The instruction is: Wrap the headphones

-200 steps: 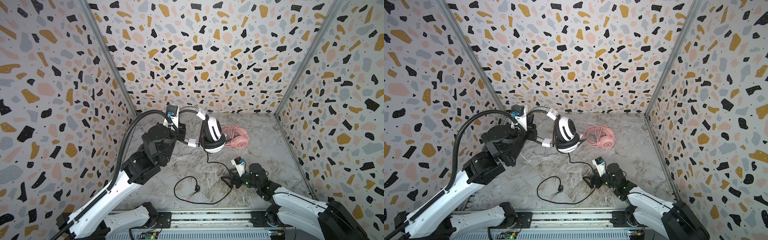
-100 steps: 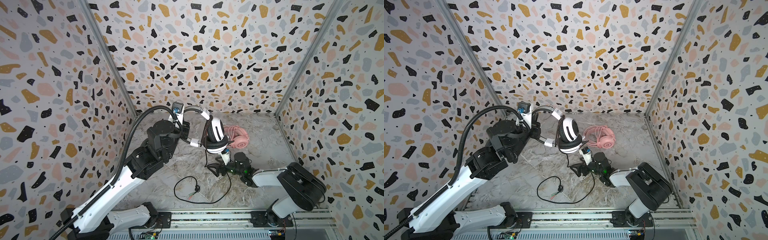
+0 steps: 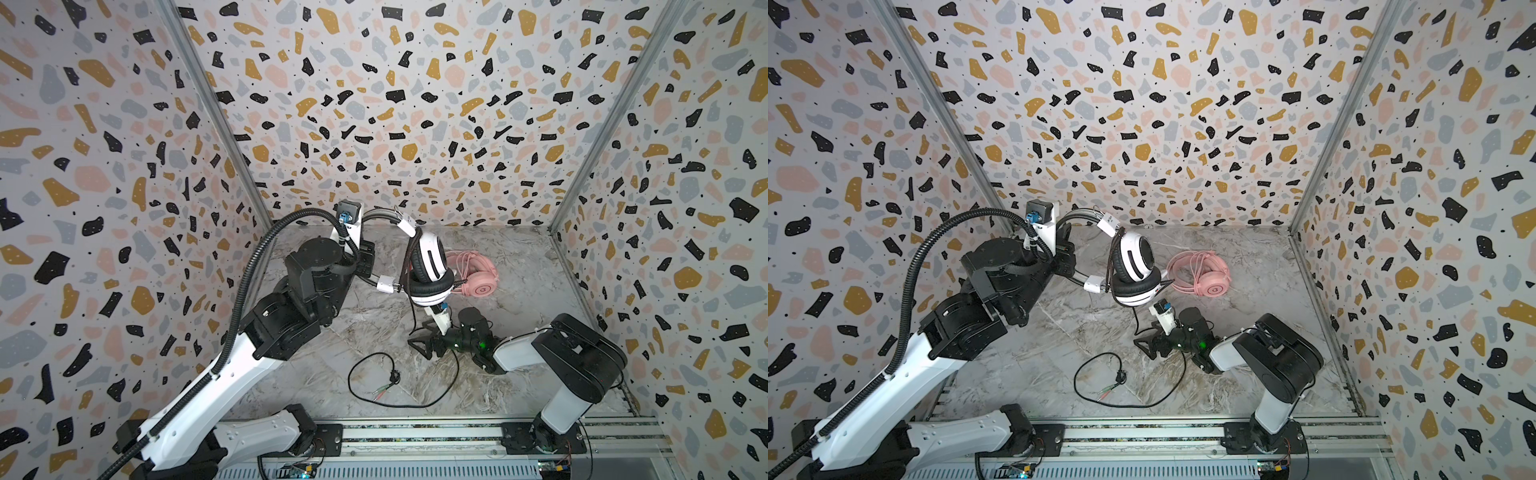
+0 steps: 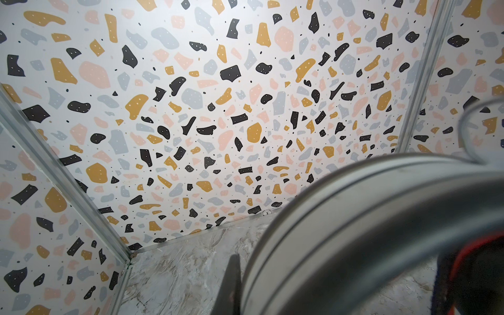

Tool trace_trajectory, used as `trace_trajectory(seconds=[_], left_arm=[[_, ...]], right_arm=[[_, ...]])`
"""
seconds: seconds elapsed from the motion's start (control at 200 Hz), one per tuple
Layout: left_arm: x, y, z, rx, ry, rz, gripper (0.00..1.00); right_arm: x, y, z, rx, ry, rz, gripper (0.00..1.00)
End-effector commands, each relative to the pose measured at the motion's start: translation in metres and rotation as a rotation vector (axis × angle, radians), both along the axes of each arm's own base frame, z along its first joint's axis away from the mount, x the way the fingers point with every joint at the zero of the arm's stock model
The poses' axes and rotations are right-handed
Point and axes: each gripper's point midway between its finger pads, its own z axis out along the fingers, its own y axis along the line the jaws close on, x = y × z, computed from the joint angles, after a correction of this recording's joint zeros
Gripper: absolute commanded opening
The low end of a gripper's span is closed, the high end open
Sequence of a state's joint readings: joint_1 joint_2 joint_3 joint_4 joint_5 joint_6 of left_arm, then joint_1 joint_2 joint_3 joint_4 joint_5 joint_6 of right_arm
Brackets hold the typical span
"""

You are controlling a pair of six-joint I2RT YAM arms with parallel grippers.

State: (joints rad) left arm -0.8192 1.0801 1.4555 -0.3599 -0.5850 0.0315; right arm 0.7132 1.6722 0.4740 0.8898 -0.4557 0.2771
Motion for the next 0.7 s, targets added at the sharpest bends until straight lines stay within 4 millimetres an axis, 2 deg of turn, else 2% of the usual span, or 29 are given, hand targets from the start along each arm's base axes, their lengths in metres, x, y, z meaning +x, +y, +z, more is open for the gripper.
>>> trace_trajectory(seconds=[0.0, 0.155, 0.22, 0.3, 0.411, 0.566, 0.691], left_arm=[[-0.012, 0.01, 0.048, -0.21, -0.122, -0.014, 0.0], [-0.008, 0.002, 0.049, -0.207, -0.107, -0.035, 0.0], [-0.007, 0.001, 0.048, -0.196, -0.099, -0.033, 0.0], [-0.005, 0.002, 0.045, -0.192, -0.087, -0.017, 0.0], [-0.005, 0.0, 0.043, -0.207, -0.075, -0.026, 0.0], [-0.003, -0.002, 0.044, -0.225, -0.062, -0.04, 0.0], [0.005, -0.002, 0.04, -0.243, -0.034, -0.052, 0.0]], right_arm=[[0.011, 0.002, 0.015, -0.006, -0.06, -0.022, 0.95], [0.02, 0.025, 0.018, 0.009, -0.082, 0.04, 0.94], [0.021, 0.035, 0.012, 0.017, -0.06, 0.061, 0.92], [0.031, 0.045, 0.003, 0.016, -0.009, 0.052, 0.86], [0.034, 0.056, 0.012, 0.089, 0.001, 0.069, 0.77], [0.029, 0.065, 0.019, 0.162, 0.02, 0.119, 0.56], [0.027, 0.058, 0.015, 0.169, 0.03, 0.108, 0.3]])
